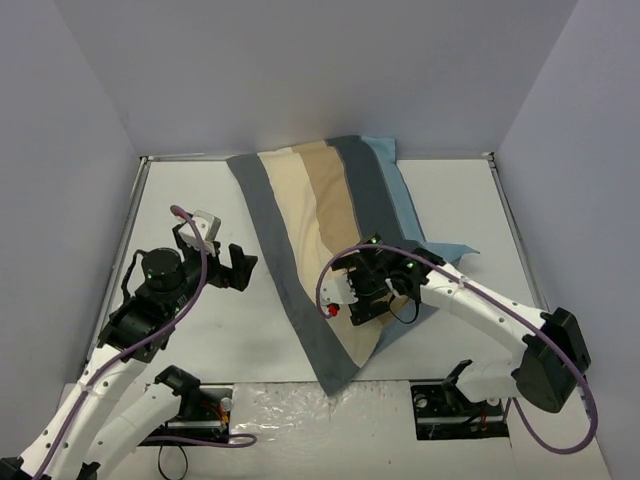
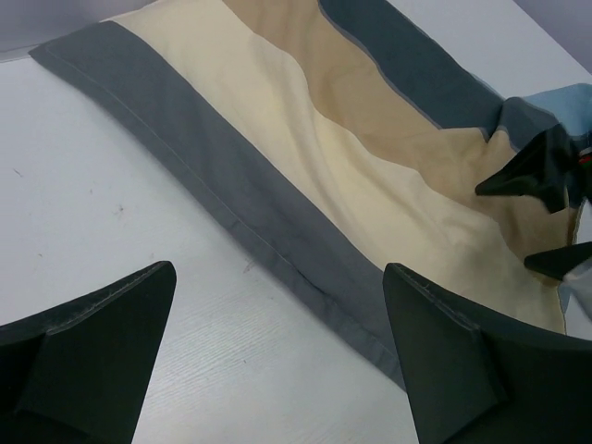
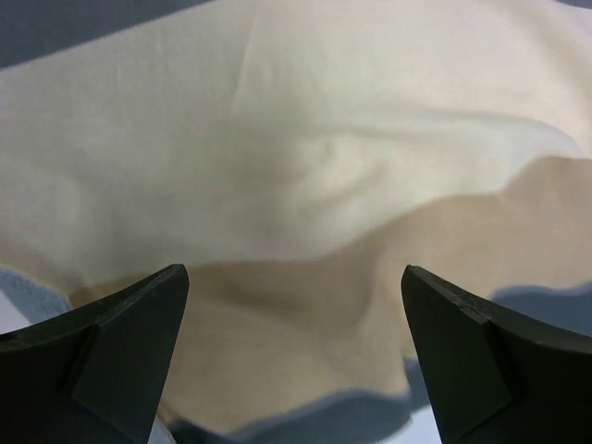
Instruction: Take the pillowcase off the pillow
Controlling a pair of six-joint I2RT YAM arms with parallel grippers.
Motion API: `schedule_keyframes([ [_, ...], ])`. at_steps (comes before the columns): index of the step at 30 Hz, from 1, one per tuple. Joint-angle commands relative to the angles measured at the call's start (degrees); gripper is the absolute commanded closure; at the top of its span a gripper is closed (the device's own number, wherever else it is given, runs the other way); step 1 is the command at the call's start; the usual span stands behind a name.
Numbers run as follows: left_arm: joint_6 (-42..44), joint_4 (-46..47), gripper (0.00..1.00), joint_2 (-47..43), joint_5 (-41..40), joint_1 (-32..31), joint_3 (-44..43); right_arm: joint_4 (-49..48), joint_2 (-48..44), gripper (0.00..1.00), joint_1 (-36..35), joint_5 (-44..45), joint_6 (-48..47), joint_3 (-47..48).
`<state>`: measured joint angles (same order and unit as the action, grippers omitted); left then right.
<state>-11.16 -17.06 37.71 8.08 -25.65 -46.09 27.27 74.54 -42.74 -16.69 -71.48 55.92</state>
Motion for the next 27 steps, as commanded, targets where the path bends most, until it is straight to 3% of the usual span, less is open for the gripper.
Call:
schedule_keyframes([
  [1, -0.18, 0.36, 0.06, -2.03, -1.39, 0.16, -2.87, -9.13, 3.5, 0.05, -1.38, 6.3, 6.43, -4.93],
  [6, -0.7, 0.62, 0.06, -6.06, -2.54, 0.07, -1.99, -17.58, 6.22, 0.18, -1.55, 8.16, 10.56, -6.96],
  [9, -1.23, 0.71, 0.06, -8.26, -4.03, 0.07, -1.47, -21.54, 9.64, 0.42, -2.35, 11.66, 11.8, -7.84],
  [10, -1.5, 0.71, 0.06, -8.71, -5.16, 0.16, -1.38, -21.99, 10.7, 0.61, -2.43, 11.94, 12.76, -7.76],
  [12, -3.25, 0.8, 0.06, -10.19, -6.14, 0.07, -1.03, -22.43, 12.2, 0.76, -2.61, 11.51, 13.3, -7.93],
  [13, -4.21, 0.71, 0.05, -10.64, -6.58, 0.07, -0.59, -22.43, 12.03, 0.88, -2.7, 10.81, 13.82, -8.37],
  [15, -7.99, 0.01, 0.05, -11.96, -7.64, 0.07, -0.23, -21.82, 9.33, 1.0, -2.87, 7.14, 14.61, -8.46],
  [18, -14.49, -1.74, 0.05, -13.19, -12.19, 0.07, -0.06, -18.75, 2.73, 1.0, -2.87, 2.38, 17.07, -5.49],
  [22, -24.07, -4.73, 0.06, -13.02, -19.58, 0.07, -1.11, -13.13, -2.82, 1.0, -2.79, -7.63, 21.29, 5.58],
  [27, -35.59, -5.79, 0.05, -6.35, -26.61, 0.07, -3.65, -10.22, -5.63, 1.0, -1.48, -13.19, 26.21, 20.0],
])
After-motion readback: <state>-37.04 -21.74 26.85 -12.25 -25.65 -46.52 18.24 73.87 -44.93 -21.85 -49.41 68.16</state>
